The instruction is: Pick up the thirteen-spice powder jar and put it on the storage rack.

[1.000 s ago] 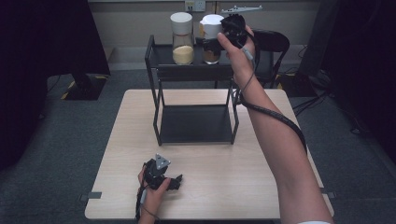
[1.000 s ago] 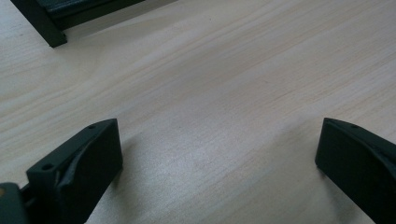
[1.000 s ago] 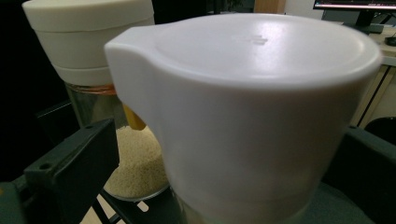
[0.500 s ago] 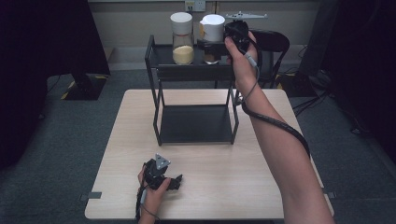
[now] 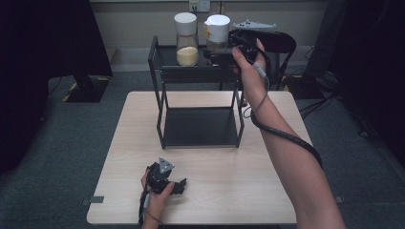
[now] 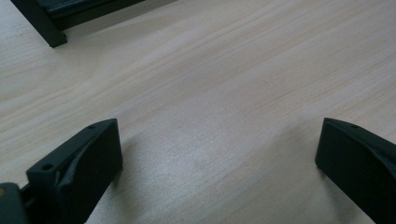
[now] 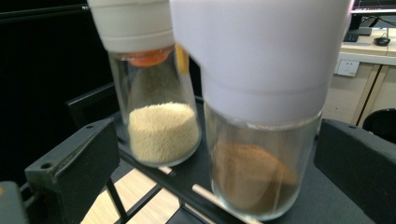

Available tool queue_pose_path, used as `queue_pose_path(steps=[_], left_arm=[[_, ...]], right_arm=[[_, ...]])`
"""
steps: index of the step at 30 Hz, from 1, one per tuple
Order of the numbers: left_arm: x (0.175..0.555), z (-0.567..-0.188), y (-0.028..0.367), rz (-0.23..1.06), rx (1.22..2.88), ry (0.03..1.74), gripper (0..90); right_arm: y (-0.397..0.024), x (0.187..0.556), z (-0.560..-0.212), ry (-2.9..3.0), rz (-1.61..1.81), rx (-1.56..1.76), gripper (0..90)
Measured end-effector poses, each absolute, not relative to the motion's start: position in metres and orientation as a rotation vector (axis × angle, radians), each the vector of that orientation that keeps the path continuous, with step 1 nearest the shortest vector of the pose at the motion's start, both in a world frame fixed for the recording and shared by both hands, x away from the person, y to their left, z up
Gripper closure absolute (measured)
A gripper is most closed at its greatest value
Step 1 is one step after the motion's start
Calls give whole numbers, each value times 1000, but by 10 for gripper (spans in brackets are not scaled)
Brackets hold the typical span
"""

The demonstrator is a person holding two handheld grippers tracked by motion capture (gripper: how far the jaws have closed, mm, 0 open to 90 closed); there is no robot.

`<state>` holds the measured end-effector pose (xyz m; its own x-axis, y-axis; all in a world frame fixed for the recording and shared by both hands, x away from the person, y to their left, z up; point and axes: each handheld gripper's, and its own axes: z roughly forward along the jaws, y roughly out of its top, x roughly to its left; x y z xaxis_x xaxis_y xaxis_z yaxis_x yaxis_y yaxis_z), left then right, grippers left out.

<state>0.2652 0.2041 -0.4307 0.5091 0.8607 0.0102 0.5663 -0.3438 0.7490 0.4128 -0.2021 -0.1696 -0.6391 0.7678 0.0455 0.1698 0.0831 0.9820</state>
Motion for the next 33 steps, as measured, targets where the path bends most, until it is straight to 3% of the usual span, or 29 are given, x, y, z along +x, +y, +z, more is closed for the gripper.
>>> queue_pose_path(steps=[33], left_arm=[[265,-431,204,536,2050,1162,0]], right_arm=[[-222,379,-215,1927,1633,875,0]])
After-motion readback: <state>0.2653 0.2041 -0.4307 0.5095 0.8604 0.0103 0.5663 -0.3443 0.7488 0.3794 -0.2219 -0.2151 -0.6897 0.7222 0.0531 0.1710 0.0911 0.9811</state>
